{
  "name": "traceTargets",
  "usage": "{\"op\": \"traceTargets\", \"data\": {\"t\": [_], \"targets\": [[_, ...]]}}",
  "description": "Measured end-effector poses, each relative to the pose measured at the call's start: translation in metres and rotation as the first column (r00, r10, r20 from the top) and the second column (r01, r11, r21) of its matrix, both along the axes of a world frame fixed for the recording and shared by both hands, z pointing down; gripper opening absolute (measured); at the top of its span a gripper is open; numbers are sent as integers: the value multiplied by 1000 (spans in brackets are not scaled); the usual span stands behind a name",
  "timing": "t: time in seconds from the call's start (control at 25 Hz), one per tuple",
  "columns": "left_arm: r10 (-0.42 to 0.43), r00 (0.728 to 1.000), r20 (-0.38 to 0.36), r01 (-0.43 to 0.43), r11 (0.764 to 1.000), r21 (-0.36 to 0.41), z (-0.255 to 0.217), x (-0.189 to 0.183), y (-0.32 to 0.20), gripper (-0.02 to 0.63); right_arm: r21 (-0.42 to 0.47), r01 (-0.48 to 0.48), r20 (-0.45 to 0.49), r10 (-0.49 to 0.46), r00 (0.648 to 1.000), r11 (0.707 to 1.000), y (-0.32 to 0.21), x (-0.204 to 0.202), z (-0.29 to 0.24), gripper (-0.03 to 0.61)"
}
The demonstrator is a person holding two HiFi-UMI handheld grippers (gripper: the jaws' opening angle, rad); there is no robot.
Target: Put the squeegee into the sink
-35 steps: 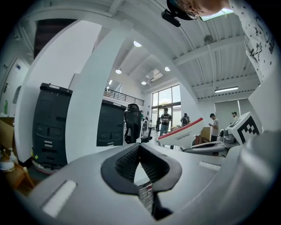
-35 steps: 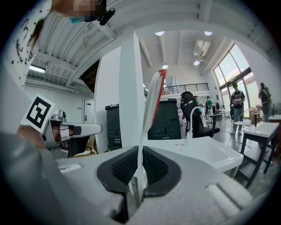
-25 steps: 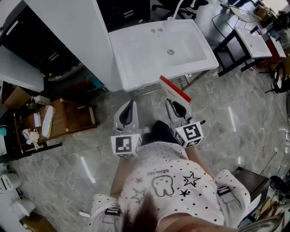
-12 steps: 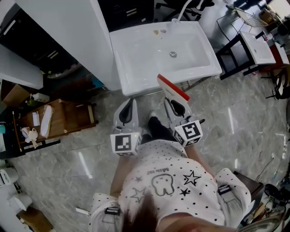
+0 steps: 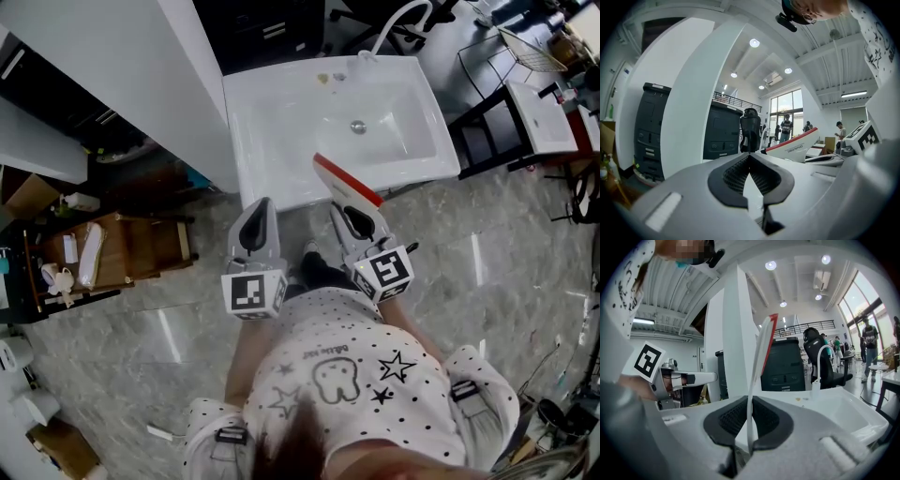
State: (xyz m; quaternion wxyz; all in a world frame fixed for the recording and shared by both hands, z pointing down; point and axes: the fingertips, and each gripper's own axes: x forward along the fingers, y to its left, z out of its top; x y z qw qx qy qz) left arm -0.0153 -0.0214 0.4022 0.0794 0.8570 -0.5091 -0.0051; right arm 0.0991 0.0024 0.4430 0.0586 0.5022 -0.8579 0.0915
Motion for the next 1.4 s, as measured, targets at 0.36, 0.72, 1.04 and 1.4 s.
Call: {"op": "traceTargets", "data": {"t": [0.36, 0.72, 1.04, 1.4], "targets": [[-56, 998, 6, 56, 998, 19, -4, 20, -26, -6, -7, 37, 18, -37, 999, 999, -30, 24, 3, 17], [-56, 998, 16, 55, 998, 25, -9, 32, -42, -6, -29, 23, 47, -22, 999, 999, -42, 39, 8, 17], [-44, 999, 15, 44, 999, 13, -8, 25, -60, -6, -28, 4, 52, -2, 999, 1000, -62, 35, 6, 17], [-1, 1000, 5, 1, 1000, 1, -9, -6, -95, -6, -40, -30, 44, 32, 999, 999, -93, 1, 3, 17]]}}
